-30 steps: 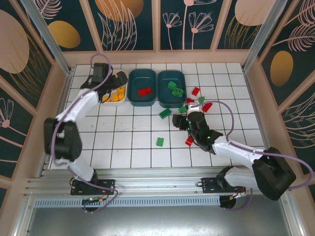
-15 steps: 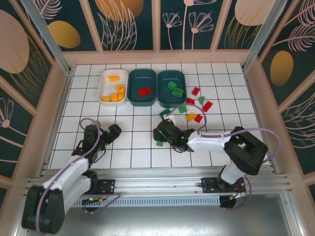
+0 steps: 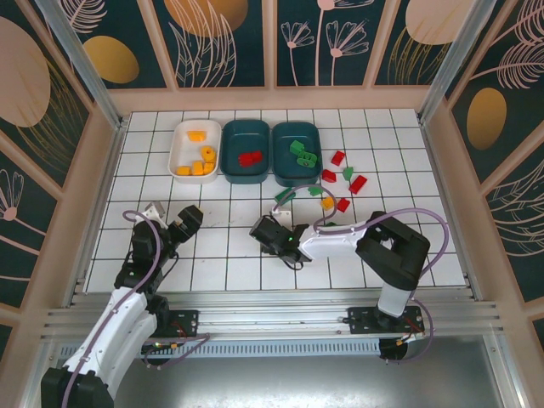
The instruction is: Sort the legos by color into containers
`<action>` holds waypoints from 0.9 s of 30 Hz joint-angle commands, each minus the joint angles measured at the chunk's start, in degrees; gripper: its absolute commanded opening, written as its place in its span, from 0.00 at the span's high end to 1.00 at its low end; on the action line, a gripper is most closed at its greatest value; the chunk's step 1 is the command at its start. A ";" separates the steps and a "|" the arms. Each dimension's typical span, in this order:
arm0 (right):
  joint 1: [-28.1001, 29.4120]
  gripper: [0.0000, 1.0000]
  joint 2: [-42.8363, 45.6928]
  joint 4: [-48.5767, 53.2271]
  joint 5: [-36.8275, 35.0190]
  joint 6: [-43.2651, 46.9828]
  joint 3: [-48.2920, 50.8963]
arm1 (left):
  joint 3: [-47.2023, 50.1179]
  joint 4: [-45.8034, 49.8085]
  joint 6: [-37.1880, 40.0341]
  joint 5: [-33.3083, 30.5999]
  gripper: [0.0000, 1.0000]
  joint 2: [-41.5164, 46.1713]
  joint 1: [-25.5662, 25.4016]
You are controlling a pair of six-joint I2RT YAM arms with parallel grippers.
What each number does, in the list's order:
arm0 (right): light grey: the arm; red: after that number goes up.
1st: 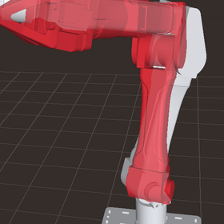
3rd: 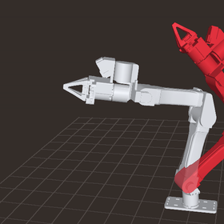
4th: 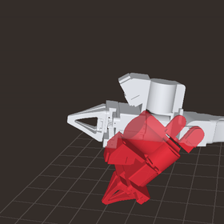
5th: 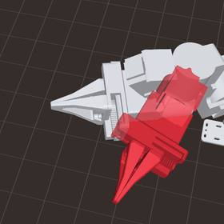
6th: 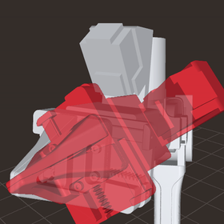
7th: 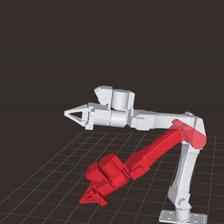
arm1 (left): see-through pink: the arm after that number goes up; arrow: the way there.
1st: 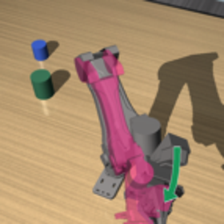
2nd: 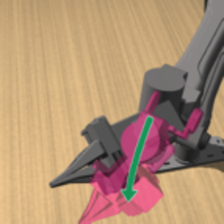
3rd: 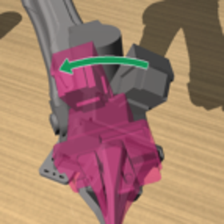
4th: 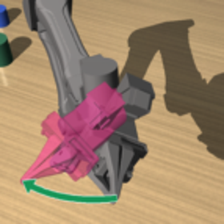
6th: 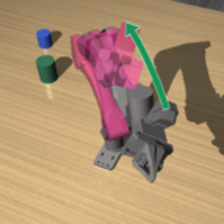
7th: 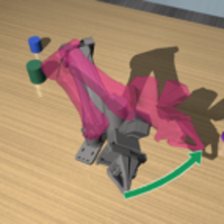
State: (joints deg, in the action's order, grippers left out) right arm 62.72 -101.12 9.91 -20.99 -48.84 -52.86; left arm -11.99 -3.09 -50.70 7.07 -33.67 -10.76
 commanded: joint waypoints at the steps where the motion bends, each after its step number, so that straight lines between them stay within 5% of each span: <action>1: 1.40 0.53 -2.79 4.76 -1.91 -1.67 -2.19 | -0.10 2.42 0.86 0.45 0.01 1.77 0.05; 15: 2.76 0.70 -0.20 6.64 -10.25 6.83 -7.31 | 0.72 2.88 -0.17 0.90 0.02 4.58 0.10; 27: -18.69 0.70 -2.03 -2.19 -13.41 25.50 -20.37 | 12.55 -15.45 -10.61 12.53 0.02 3.70 0.09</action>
State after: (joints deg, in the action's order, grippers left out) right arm 47.66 -101.84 9.56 -31.09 -29.02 -69.84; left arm -0.40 -11.16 -58.70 15.66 -30.41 -10.79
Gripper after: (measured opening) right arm 0.307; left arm 0.985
